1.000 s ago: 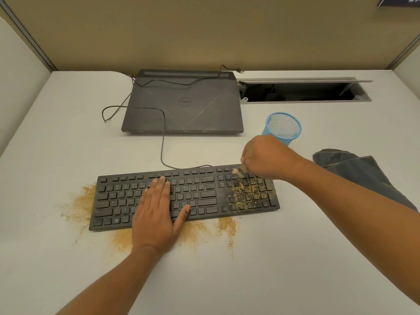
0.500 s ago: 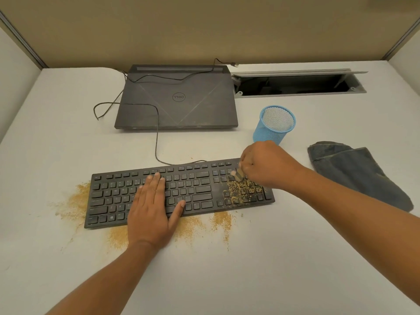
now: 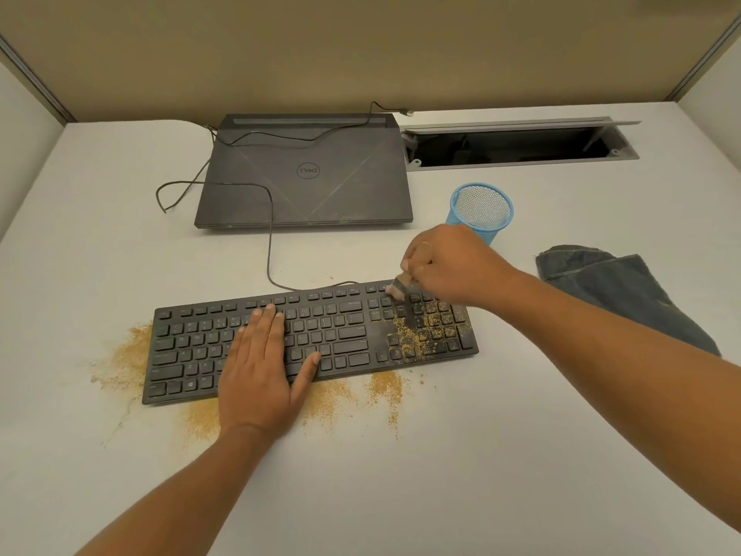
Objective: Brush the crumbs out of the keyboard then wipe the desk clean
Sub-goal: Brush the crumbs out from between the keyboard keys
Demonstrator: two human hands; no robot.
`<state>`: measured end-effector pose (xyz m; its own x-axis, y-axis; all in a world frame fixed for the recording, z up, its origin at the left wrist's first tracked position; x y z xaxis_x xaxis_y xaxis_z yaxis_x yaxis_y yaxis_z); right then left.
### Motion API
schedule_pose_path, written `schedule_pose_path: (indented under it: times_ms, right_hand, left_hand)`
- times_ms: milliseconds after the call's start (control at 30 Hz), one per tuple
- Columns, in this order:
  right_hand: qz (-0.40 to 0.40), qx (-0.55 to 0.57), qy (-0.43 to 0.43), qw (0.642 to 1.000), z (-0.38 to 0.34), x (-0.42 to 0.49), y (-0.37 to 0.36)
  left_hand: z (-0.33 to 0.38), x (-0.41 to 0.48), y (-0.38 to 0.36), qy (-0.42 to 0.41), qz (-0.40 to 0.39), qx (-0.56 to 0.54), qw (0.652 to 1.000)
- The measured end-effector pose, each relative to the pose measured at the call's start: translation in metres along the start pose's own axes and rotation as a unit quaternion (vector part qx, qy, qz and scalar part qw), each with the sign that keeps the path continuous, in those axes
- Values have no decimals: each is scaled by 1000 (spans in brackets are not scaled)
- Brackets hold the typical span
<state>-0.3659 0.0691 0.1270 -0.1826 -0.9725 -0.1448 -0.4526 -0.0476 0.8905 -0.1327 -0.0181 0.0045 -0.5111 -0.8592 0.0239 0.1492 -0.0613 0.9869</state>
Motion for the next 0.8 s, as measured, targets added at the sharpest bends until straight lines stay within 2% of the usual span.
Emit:
schedule_pose_path:
  times_ms: [133,267,400,533,667,800]
  right_hand:
    - [-28,23,-8,999,5,-6,-8]
    - [-5,27,6,1000,5,-6,-5]
    - [-68,-1,23,997,-2,-10,-16]
    - [-39,-13,32,999,-8,-9,-11]
    - [-115,-30,43,992,-13,-13,-22]
    - [-44,4,67,997,-22,-5,-14]
  left_hand:
    - [0,-1,1,2,2,-2,1000]
    - [0,0,0,2,1,-1,1000]
    - [0,0,0,3,1,-4,1000]
    - [0,0,1,3,2,-4,1000]
    - [0,0,1,1,2,-6,1000]
    - [1,0,2,2,3,-8,1000]
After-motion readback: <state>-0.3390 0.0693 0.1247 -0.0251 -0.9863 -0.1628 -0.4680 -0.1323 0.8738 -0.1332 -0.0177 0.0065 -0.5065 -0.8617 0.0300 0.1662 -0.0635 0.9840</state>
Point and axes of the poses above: each hand's wrist, its own x-axis towards the middle knuckle, its own y-axis out of the back of the hand, z = x × y, the point moved 7 cm from there along x, towards the middle knuckle, and after that the axes turned 12 degrees about y, right-handed, at the moved point
